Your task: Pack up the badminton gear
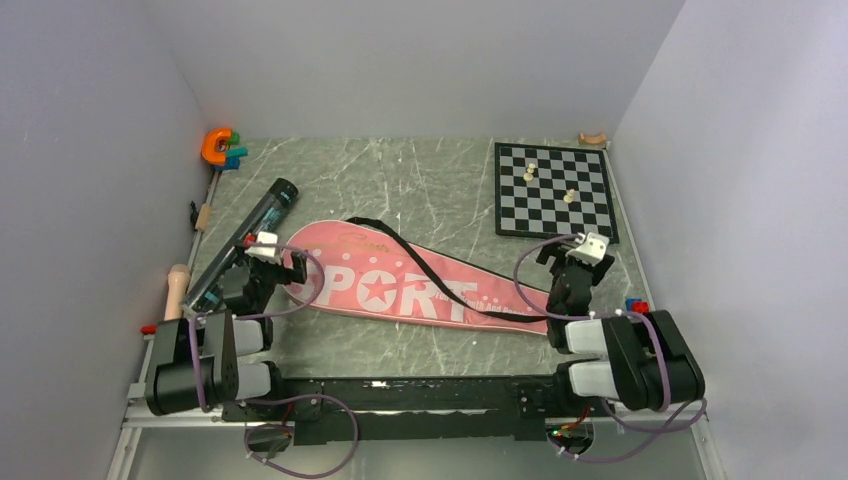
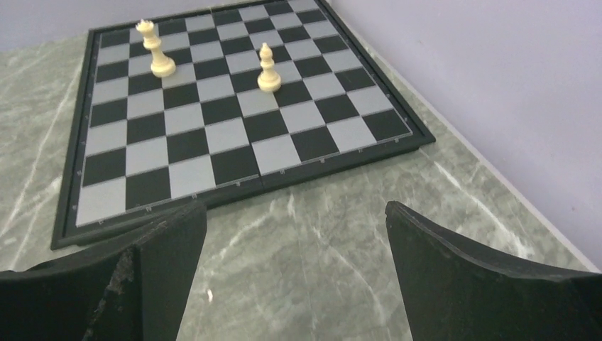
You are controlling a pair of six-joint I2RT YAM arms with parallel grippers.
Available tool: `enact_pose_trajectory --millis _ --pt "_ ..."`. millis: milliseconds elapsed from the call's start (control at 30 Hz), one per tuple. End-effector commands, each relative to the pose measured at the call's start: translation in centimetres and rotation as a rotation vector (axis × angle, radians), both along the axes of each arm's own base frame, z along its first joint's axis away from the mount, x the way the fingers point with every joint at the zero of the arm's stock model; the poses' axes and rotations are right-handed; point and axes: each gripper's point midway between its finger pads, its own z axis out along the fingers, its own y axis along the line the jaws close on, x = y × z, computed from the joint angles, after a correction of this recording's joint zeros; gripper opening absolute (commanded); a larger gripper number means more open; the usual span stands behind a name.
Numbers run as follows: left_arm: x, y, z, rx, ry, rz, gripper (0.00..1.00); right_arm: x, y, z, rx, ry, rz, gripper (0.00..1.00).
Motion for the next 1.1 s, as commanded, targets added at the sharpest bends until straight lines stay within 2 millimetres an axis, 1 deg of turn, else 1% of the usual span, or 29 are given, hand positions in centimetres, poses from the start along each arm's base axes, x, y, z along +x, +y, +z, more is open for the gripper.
enact_pose_trajectory --millis 0,33,100,200,267,333,367,400,467,533,567,600,633,800,1067 --pt "-0.5 -0.5 4.2 0.027 -0.230 -0.024 0.99 -0.9 -0.3 2.3 0.020 -0.181 -0.014 1.00" --pt "-0.6 -0.5 4.1 0.028 -0.235 -0.020 0.99 -1.3 -0.3 2.4 0.012 -0.198 -0.010 1.00" --pt "-0.7 -0.4 3.9 0.028 -0.236 -0.015 0.99 -1.8 0.4 2.3 -0.017 -0.205 0.021 1.00" --pt "-0.4 -0.5 3.9 0.028 -0.228 -0.021 0.99 -1.2 2.1 1.9 -0.078 -0.171 0.111 1.00" --pt "0.4 -0.5 3.7 0.025 -0.192 -0.035 0.99 -0.3 2.6 1.2 -0.106 -0.139 0.142 1.00" --pt "1.7 -0.5 3.3 0.017 -0.138 -0.053 0.99 0.5 2.4 1.6 -0.108 -0.148 0.121 1.00" --pt "2.4 -0.4 2.9 0.020 -0.101 -0.057 0.99 0.6 2.4 1.4 -0.101 -0.135 0.120 1.00" --pt "2.6 -0.6 2.4 0.031 -0.075 -0.049 0.99 0.9 2.4 1.3 -0.092 -0.124 0.120 1.00" --pt "2.8 -1.1 2.3 0.044 -0.067 -0.063 1.00 2.2 1.7 0.6 -0.065 -0.070 0.085 1.00" --pt "2.8 -1.1 2.4 0.046 -0.069 -0.062 0.99 4.2 0.6 -1.3 0.003 0.055 0.041 1.00" --pt "2.8 -1.1 2.4 0.045 -0.070 -0.061 1.00 4.8 0.4 -1.6 0.045 0.063 0.086 1.00" --pt "2.7 -1.1 2.4 0.045 -0.074 -0.061 1.00 4.8 0.1 -1.7 0.061 0.062 0.107 1.00" --pt "2.6 -1.1 2.5 0.048 -0.079 -0.060 0.99 4.8 -0.3 -1.5 0.052 0.059 0.091 1.00" --pt "2.5 -1.2 2.5 0.048 -0.082 -0.060 0.99 4.4 -0.1 -1.4 0.055 0.047 0.096 1.00" --pt "2.6 -1.1 2.5 0.049 -0.080 -0.058 0.99 4.4 -0.2 -1.1 0.043 0.037 0.092 1.00"
